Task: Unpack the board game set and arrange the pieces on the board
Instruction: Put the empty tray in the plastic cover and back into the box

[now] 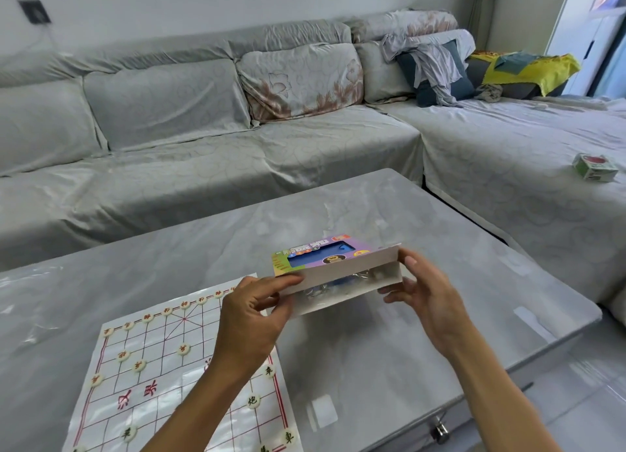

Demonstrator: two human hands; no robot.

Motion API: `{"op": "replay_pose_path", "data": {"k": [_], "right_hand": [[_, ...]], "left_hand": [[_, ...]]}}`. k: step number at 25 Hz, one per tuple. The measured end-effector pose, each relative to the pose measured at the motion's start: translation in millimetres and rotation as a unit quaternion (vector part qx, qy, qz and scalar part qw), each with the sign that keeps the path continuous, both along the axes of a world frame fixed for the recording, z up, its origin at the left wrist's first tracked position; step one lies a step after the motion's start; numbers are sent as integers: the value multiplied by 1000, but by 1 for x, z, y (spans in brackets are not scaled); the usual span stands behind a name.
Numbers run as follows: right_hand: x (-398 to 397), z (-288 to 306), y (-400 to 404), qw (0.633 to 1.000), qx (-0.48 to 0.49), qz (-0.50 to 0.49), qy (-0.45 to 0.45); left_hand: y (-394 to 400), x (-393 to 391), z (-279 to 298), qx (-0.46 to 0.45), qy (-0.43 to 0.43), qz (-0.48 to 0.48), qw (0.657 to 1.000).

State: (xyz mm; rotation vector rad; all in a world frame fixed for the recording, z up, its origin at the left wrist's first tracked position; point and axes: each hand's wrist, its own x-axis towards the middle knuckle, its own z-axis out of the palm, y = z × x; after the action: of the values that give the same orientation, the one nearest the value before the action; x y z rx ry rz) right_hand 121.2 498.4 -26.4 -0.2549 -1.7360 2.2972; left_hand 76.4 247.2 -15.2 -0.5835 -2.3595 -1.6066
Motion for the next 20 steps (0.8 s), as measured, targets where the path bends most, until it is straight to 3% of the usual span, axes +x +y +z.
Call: {"op": "replay_pose_path", "data": {"k": [4,8,13,17,20], "right_hand": [[-7,10,-6,997,-61,-24,28],[-4,21,-8,989,-125,-54,54],[2,35,-20,989,-132,-43,59],[9,52,-23,988,-118,-44,90],[8,63,-29,988,-107,-34,103]], "left_hand": [[-3,-2,12,-14,12,-29,999],[-20,-2,19,113,-88,-155,977],[-11,-17,16,52,-59,-76,994],[-7,-22,26,49,-55,-70,995],[-5,-23,31,86,-109,-70,988]]}}
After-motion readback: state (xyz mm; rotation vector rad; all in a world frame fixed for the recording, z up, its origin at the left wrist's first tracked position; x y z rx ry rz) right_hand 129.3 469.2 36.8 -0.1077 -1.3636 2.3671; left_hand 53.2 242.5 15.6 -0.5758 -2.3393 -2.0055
